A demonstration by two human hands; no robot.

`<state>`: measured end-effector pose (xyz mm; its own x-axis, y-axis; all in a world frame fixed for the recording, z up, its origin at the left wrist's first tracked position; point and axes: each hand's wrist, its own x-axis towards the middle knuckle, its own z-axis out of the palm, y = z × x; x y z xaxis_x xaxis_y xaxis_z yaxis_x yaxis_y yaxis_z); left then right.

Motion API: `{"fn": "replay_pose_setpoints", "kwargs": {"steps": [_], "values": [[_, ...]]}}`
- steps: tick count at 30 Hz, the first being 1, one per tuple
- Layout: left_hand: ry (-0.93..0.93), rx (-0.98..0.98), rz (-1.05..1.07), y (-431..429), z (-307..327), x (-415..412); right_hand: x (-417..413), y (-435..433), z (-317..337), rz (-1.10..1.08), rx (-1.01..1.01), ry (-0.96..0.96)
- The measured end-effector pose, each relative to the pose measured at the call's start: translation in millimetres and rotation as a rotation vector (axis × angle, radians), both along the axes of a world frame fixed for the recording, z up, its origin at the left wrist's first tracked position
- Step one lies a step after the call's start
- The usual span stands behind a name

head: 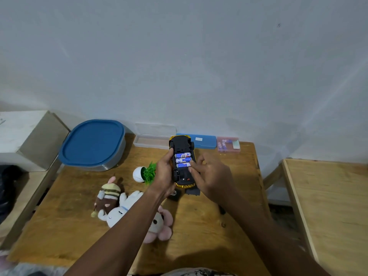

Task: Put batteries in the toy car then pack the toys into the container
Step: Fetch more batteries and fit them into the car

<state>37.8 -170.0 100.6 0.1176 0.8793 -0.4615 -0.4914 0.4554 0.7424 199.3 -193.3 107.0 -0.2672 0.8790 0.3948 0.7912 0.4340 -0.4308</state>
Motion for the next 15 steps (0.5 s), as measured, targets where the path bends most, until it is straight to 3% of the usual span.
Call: {"fn": "replay_pose_setpoints", "kwargs": {"steps": [4, 7, 9, 12, 15], "values": [[0.042, -0.036, -0.007, 2.2, -3.7, -7.1, 4.7, 7.3, -26.5, 0.031, -0.240, 0.278], [0.050, -0.074, -0.003, 1.3, -8.3, -11.3, 6.1, 11.5, -43.6, -0.080, -0.290, 0.473], [0.039, -0.106, 0.007, -1.3, -13.4, -14.9, 9.5, 14.3, -57.5, -0.145, -0.339, 0.352], [0.062, -0.136, 0.033, -3.6, -22.8, -20.6, 13.3, 17.8, -76.8, -0.148, -0.585, -0.009], [0.079, -0.155, 0.038, -6.2, -29.4, -24.1, 11.1, 21.3, -86.7, -0.116, -0.632, -0.207]]}}
